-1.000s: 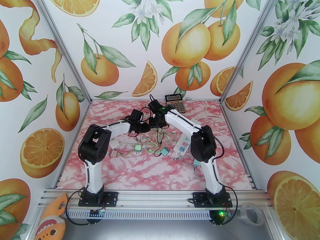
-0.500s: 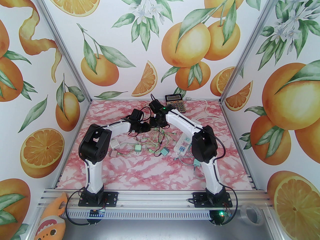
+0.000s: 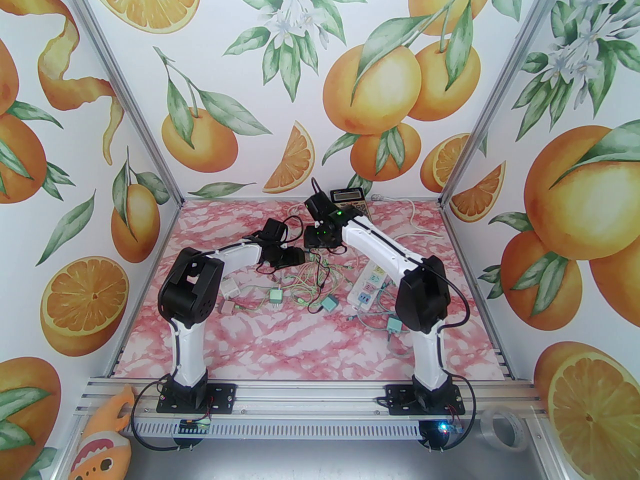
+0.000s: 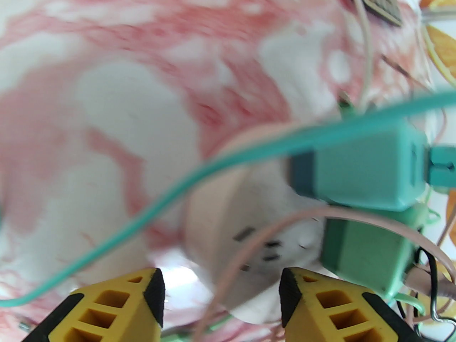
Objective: Pull the plug off the socket
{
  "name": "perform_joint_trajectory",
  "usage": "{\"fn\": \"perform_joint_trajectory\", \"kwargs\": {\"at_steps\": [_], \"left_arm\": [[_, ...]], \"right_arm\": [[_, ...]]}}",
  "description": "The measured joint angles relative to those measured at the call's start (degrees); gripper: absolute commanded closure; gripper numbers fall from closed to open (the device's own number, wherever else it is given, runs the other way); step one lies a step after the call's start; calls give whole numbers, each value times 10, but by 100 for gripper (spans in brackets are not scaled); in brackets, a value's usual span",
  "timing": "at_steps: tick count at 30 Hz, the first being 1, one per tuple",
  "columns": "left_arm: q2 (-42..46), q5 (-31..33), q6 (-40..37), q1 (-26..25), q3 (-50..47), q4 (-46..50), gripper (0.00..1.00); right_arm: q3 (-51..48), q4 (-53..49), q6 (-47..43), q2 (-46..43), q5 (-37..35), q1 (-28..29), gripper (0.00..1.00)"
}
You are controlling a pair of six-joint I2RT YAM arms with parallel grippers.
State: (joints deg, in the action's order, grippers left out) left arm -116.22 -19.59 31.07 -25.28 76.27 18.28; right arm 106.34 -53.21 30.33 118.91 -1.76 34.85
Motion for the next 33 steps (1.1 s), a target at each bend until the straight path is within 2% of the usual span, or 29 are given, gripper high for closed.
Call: {"fn": "perform_joint_trajectory", "kwargs": {"at_steps": [4,11,19,27,33], "left_arm": [[-4,-15,-1,0,0,-2,42],[-12,-21,0,0,2,-6,60],[-12,-19,0,1,3,-9,61],[-12,-15,0,5,3,-9,66],[-12,-16,1,6,0,-14,67]], "right_arm": [[-4,5,20,28,18,0,51],[0,8,34,63,33,0,52],[10,2,40,70,32,0,48],[36,-1,39,73,29,-1,54],[54,-7,38,83,21,-2,56]]}}
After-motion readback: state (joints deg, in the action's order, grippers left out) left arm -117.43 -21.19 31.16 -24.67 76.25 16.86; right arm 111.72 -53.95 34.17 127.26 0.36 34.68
